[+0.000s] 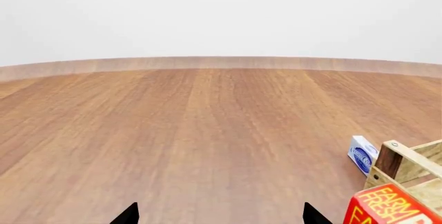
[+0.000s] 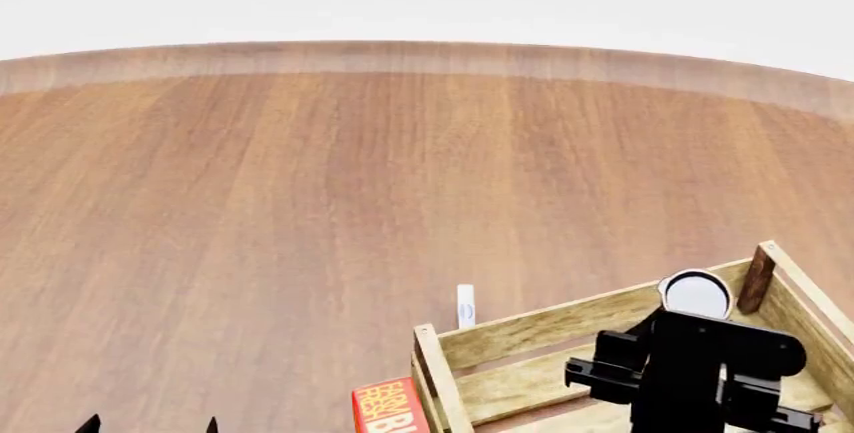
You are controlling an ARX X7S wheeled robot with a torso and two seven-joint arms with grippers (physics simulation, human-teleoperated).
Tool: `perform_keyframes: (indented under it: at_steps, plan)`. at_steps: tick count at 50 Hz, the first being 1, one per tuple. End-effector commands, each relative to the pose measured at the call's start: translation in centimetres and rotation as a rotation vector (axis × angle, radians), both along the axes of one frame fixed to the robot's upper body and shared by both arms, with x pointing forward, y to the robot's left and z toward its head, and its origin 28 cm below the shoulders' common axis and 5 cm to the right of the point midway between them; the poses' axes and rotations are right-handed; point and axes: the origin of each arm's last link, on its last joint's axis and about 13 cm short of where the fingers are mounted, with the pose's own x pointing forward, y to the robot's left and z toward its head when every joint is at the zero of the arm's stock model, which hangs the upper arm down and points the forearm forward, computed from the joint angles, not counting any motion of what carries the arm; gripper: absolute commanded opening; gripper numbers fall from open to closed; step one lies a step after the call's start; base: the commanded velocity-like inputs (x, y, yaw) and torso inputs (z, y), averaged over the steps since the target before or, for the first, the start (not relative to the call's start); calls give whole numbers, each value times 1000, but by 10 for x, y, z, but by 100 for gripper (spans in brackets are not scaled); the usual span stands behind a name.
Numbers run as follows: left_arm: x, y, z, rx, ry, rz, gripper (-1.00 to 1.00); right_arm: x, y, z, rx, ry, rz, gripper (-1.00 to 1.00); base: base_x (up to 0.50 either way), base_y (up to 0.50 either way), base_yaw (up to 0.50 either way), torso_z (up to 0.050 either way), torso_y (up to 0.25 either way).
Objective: Pick up the tomato sauce, and put it in the wooden tray.
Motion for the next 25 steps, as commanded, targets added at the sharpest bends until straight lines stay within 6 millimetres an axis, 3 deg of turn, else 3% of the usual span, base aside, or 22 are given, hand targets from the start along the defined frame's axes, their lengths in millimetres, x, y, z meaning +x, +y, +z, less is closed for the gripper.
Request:
perform_keyframes:
  at_steps: [1,25]
  plan:
    - [0,0,0,-3,-29,-8,100,10,-7,-7,-15,19,-15,-100,0,0,0,0,0]
    - [0,0,0,-2,-30,-6,100,9,-13,-35,5,79,-25,-100,0,0,0,0,1]
